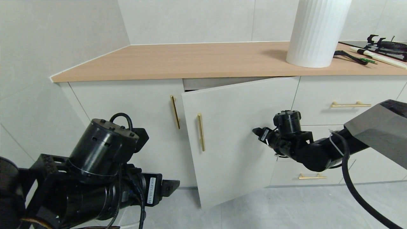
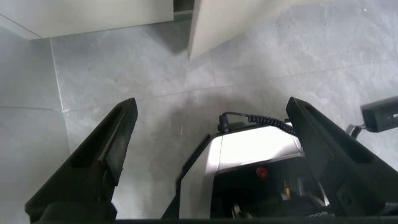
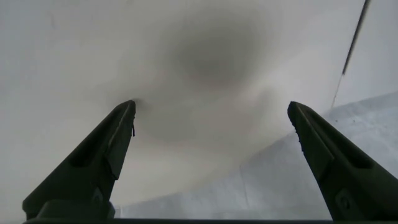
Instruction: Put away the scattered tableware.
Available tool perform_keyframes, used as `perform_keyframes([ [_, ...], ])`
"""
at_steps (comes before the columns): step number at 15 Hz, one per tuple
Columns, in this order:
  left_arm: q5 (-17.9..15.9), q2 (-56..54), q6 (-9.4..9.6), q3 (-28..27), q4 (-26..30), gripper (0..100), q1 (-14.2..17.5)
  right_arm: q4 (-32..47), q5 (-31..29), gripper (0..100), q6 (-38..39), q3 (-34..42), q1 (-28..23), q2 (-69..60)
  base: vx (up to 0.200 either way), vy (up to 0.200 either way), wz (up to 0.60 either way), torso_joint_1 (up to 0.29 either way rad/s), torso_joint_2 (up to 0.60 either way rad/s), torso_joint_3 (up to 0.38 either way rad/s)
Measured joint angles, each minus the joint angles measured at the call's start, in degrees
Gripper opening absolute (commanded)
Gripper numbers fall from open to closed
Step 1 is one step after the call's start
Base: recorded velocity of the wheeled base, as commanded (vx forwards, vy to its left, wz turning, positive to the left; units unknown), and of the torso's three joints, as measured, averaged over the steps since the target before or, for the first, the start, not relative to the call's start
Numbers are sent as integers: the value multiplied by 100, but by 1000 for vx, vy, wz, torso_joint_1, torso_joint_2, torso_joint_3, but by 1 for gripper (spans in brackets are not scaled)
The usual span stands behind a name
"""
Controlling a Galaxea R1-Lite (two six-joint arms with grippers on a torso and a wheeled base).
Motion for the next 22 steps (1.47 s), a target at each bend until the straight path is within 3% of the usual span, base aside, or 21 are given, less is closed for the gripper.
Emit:
perform_keyframes([
  [15,12,61,0,30,0,100,-4,9,-1278,100,1,-1028,-124,914,0,0,0,0,0,0],
  [22,15,69,2,30,2,100,-4,1,-1324,100,9,-1133,-165,1064,0,0,0,0,0,0],
])
